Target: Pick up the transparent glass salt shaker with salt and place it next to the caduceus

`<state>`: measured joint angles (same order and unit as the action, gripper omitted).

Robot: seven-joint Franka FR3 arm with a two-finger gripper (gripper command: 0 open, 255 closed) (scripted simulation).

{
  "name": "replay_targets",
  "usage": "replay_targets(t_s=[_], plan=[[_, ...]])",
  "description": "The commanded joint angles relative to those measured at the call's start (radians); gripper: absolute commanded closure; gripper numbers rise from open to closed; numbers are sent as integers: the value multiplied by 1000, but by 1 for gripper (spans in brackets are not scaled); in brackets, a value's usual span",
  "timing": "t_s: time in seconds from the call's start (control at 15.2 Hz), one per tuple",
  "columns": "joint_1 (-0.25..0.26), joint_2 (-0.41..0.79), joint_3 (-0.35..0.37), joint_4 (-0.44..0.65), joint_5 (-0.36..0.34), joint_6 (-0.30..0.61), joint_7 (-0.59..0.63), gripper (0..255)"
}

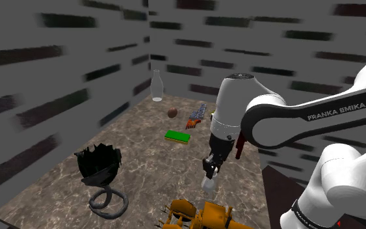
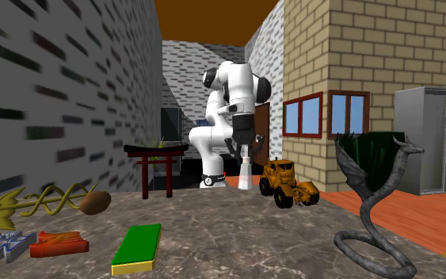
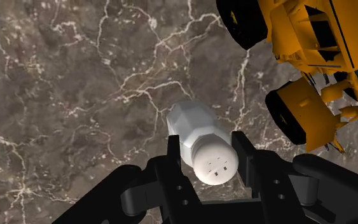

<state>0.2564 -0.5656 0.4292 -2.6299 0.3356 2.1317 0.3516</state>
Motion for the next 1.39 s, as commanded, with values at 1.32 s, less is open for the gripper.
replay_targets(t_s=[1.32], plan=[[-16,-72,-67,246,-53,-318,23,255]])
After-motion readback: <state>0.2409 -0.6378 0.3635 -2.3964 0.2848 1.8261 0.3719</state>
